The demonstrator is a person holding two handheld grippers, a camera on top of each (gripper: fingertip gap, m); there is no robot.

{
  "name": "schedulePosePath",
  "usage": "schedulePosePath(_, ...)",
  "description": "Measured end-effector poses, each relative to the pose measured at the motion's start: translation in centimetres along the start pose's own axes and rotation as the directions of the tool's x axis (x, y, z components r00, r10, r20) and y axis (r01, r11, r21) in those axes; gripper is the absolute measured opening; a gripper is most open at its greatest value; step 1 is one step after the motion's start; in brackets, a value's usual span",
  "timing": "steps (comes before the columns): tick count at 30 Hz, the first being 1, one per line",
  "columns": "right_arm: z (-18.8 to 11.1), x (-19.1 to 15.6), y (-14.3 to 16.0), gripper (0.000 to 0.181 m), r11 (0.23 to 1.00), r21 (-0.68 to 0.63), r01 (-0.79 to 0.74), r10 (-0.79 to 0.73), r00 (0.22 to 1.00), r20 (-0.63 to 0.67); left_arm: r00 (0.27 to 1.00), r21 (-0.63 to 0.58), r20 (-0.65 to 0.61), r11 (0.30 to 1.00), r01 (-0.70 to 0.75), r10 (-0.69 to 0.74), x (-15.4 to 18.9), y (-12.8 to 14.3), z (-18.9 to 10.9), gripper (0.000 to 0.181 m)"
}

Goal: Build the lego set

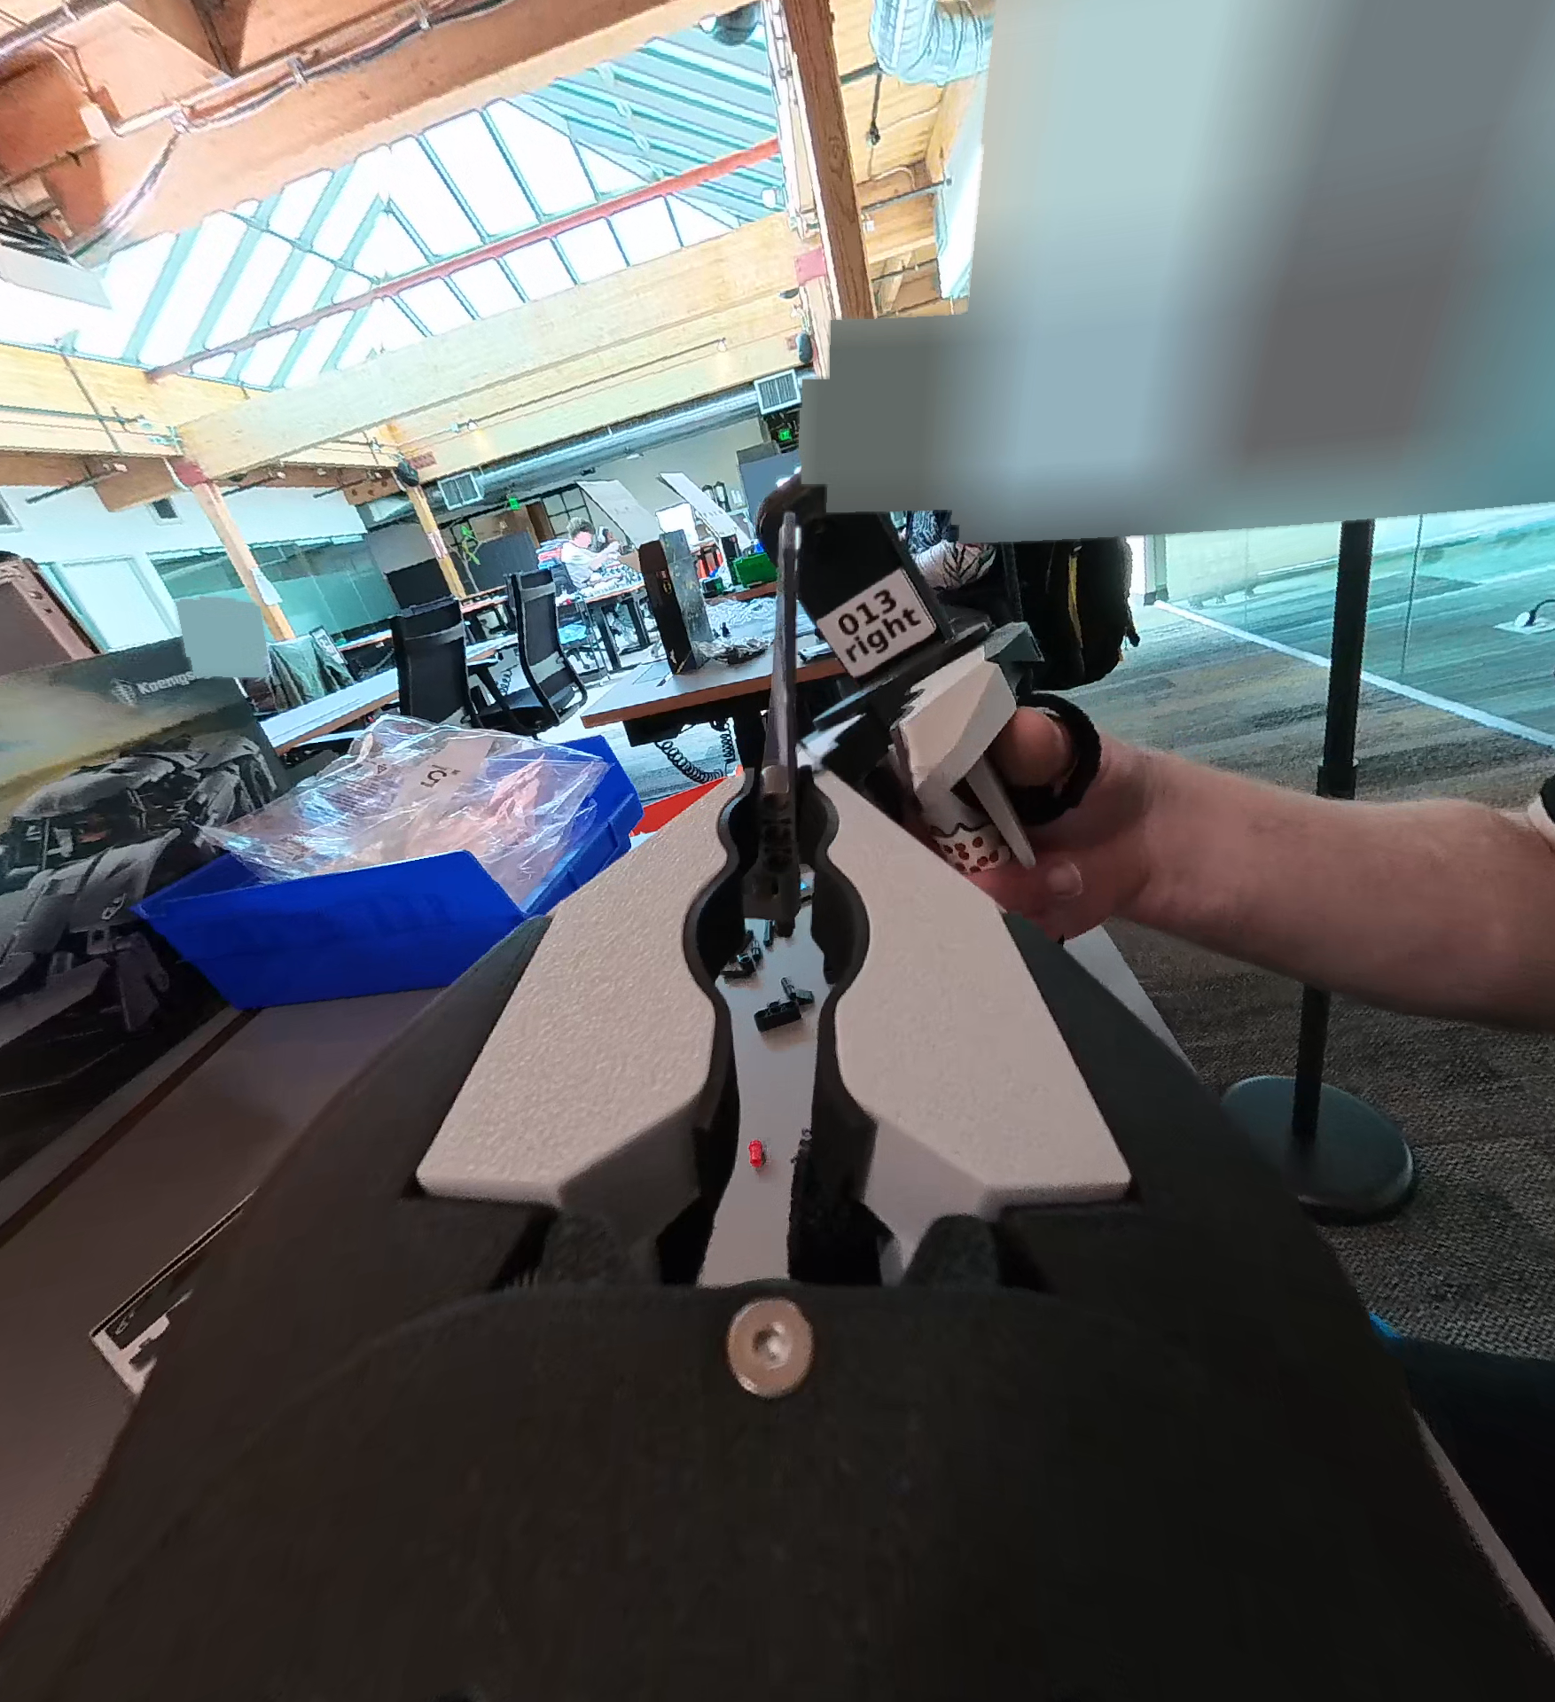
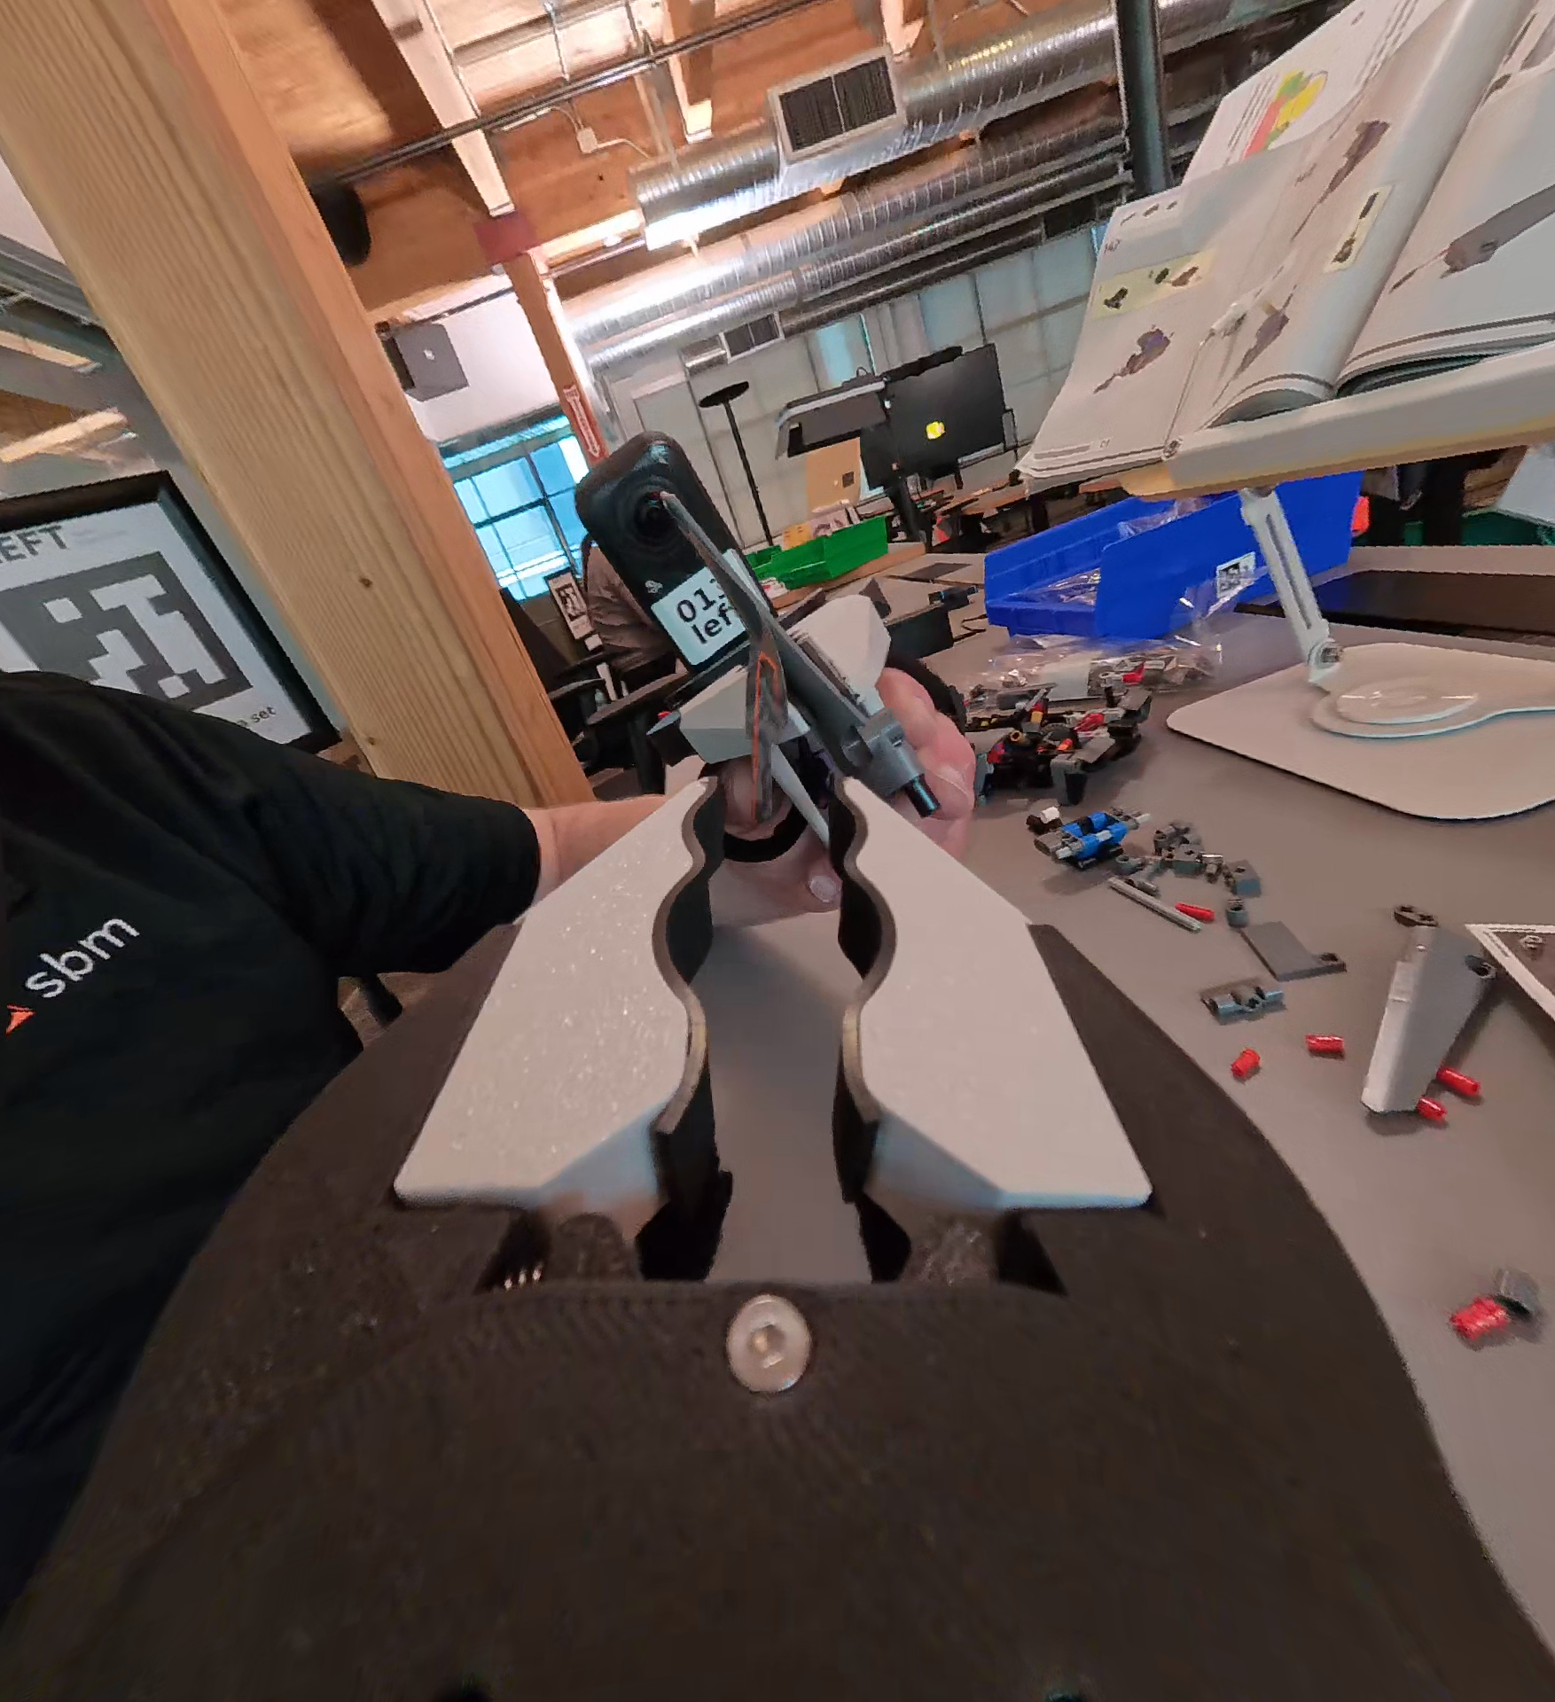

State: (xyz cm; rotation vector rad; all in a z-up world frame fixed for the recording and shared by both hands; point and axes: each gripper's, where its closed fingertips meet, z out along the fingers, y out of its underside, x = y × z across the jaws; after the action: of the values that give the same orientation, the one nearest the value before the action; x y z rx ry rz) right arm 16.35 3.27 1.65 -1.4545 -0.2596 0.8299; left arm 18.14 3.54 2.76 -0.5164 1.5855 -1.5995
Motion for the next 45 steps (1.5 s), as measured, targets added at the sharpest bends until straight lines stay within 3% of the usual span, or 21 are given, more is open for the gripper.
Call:
schedulePosePath(5, 0.2, 0.0, -0.4, 0.000, 0.999, 0.041, -0.014, 0.014, 1.000, 0.007, 1.000, 0.004, 0.000, 1.000, 0.008, -0.008, -0.1, 0.0, 0.0, 0.004)
schedulePosePath(31, 0.3, -1.8, -2.1, 0.000, 0.991, 0.131, 0.036, -0.027, 0.997, -0.068, 0.942, -0.177, 0.198, 0.955, -0.236, 0.269, -3.0, 1.3, -0.5, 0.004)
schedulePosePath(45, 0.1, -2.6, -2.4, 0.000, 0.987, 0.154, 0.054, -0.042, 0.996, -0.076, 0.921, -0.214, 0.226, 0.938, -0.271, 0.318, -3.7, 1.7, -0.7, 0.005)
